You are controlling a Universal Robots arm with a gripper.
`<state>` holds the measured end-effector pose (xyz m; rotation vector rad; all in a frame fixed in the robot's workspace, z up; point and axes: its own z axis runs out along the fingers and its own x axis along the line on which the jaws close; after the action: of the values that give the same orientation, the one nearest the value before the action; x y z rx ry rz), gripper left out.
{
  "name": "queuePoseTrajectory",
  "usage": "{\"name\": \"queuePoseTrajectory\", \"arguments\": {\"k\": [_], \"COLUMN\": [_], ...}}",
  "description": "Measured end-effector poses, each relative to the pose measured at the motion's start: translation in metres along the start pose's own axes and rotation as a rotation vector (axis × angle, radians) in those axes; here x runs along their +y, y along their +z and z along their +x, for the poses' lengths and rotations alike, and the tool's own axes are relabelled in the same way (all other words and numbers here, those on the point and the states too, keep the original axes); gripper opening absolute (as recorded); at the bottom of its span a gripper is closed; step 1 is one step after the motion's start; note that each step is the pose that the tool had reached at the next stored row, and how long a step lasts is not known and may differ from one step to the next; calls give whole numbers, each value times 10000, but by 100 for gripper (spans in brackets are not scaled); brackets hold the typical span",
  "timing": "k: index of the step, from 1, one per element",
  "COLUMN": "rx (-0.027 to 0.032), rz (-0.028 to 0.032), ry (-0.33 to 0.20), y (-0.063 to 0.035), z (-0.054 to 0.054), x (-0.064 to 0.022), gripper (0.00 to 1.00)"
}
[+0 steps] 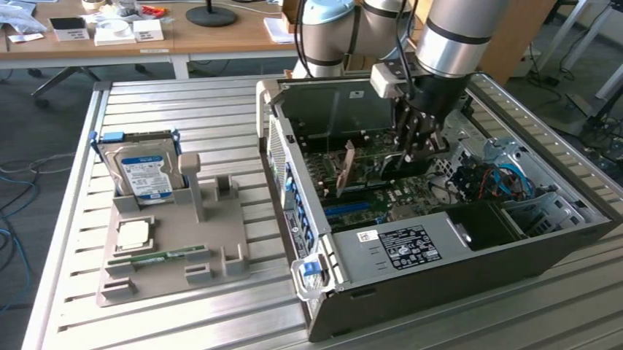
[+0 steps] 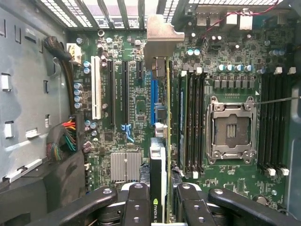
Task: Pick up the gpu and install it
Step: 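Insert the gpu into the slot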
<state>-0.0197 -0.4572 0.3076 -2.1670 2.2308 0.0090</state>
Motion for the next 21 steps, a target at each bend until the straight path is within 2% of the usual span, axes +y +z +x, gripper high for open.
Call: {"name": "queuePoseTrajectory", "arguments": {"k": [9, 16, 21], "rx": [-4, -3, -3], "rz": [1, 1, 1], "ry": [1, 0, 0], "y": [79, 81, 87], "z": [3, 3, 5], "x": [58, 60, 118], "gripper": [27, 27, 27]}}
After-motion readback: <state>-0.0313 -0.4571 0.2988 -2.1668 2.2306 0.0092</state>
